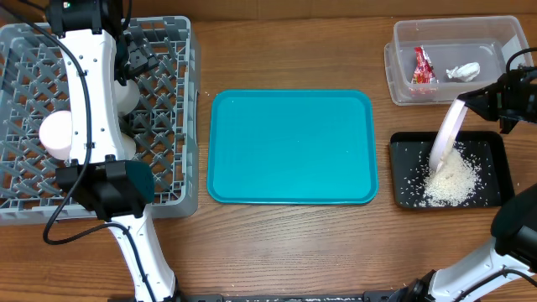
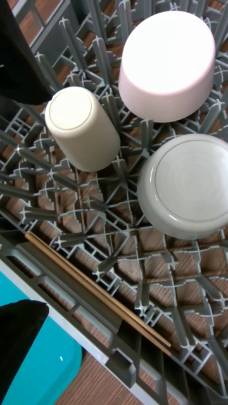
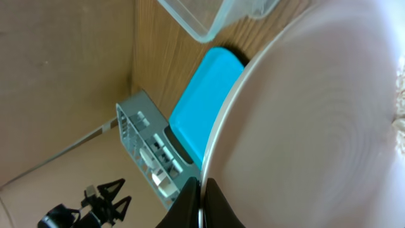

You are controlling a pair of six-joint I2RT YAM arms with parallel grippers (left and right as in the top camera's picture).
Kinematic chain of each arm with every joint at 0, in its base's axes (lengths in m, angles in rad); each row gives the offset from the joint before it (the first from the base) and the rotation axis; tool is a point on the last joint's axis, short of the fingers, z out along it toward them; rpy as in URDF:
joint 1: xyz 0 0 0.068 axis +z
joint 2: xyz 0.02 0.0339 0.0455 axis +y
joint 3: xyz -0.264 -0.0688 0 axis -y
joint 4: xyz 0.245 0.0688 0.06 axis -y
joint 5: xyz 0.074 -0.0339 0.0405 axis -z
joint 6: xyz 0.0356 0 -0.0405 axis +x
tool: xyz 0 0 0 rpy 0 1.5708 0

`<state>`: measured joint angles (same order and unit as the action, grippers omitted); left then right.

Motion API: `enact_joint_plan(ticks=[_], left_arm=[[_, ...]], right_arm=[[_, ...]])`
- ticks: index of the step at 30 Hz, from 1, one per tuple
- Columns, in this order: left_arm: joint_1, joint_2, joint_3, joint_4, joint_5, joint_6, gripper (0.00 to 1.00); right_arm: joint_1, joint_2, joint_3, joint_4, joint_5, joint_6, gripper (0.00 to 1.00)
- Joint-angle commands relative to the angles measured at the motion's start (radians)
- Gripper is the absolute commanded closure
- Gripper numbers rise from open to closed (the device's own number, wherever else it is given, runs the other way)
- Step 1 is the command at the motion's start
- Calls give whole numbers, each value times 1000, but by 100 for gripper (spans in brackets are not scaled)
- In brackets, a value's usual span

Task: Sort waste into correct bins and load items into the dishwasher
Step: 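Tilt the plate to dump the rice onto the black tray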

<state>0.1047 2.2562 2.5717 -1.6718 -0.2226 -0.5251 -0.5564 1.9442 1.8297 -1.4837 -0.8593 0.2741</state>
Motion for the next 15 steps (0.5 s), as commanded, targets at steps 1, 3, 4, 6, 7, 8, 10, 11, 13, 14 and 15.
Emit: enact_joint_plan(ticks=[1, 3, 4, 6, 7, 8, 10, 11, 13, 14, 15], left_arm=[[-5, 1, 2, 2, -20, -2, 0], [-5, 1, 2, 2, -20, -2, 0], [-5, 1, 2, 2, -20, -2, 0], [-5, 1, 2, 2, -20, -2, 0], [-5, 1, 2, 2, -20, -2, 0], [-5, 1, 2, 2, -20, -2, 0], [-5, 1, 2, 2, -20, -2, 0], [-5, 1, 2, 2, -20, -2, 0], [-5, 1, 2, 2, -20, -2, 0], [-5, 1, 2, 2, -20, -2, 0], [-5, 1, 2, 2, -20, -2, 0]], right_arm=[[-3, -36, 29, -23, -33, 14, 96], [-3, -36, 29, -37, -32, 14, 96], [-3, -36, 29, -41, -32, 14, 96], [-3, -36, 29, -51, -33, 16, 96], [-5, -36, 29, -62, -33, 26, 96], [-9, -36, 29, -74, -33, 34, 96], [-22, -36, 29, -66, -32, 41, 96], [-28, -36, 29, -76, -35, 45, 96], [-36, -36, 29, -104, -57, 42, 96], [-42, -36, 29, -90, -54, 36, 96], [-47, -36, 29, -77, -47, 34, 96]])
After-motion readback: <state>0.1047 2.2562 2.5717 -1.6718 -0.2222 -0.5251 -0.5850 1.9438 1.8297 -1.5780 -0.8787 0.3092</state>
